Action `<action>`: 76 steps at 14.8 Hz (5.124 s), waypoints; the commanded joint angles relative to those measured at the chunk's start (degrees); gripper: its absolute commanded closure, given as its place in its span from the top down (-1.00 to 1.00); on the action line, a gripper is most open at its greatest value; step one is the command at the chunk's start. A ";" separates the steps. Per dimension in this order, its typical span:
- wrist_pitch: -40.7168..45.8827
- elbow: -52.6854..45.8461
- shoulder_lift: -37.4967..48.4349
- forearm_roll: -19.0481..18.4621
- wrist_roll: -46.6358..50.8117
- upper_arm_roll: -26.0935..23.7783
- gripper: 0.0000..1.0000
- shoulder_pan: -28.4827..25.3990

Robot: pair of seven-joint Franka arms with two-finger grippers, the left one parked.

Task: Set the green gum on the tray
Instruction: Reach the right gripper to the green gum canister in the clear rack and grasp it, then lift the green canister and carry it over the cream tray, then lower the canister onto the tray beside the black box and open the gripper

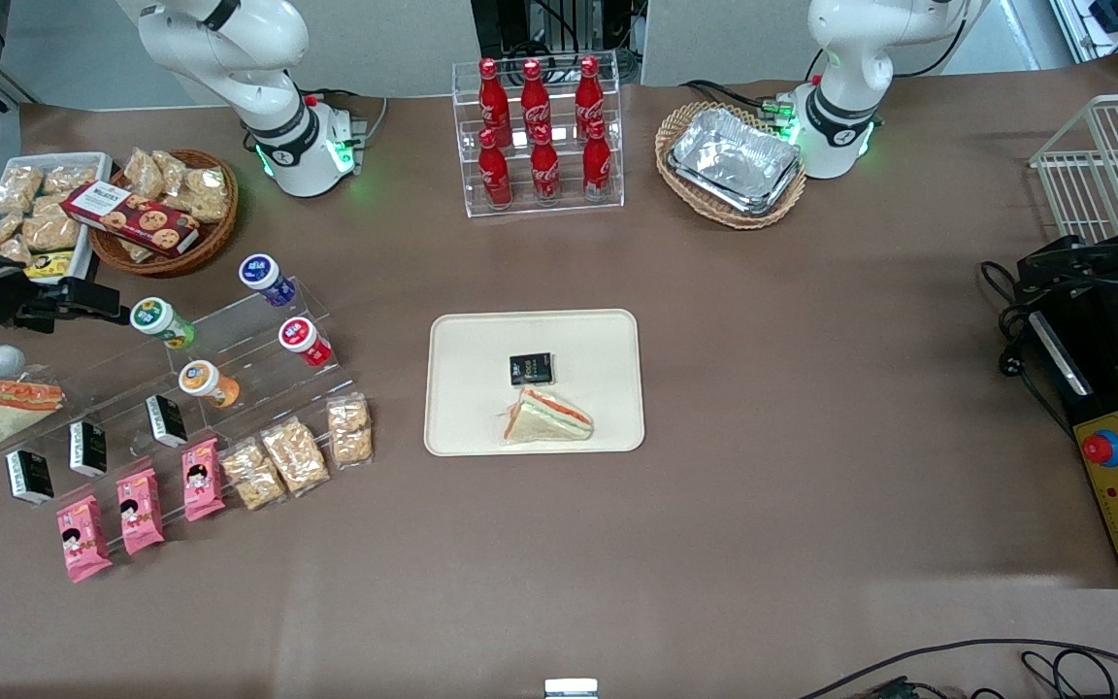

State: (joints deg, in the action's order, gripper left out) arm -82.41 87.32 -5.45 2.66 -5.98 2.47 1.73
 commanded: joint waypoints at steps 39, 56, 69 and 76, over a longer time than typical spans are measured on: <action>-45.03 55.51 19.69 0.85 -15.20 4.65 0.65 5.39; -16.27 29.14 15.83 7.95 13.66 0.97 -0.22 -13.04; -59.85 39.85 -7.71 7.00 34.02 -16.09 -0.22 -21.86; -68.75 41.62 -13.35 6.92 34.90 -16.01 -0.15 -23.79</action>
State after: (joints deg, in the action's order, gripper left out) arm -149.08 128.96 -17.89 9.46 27.92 -13.58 -21.67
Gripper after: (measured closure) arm 0.419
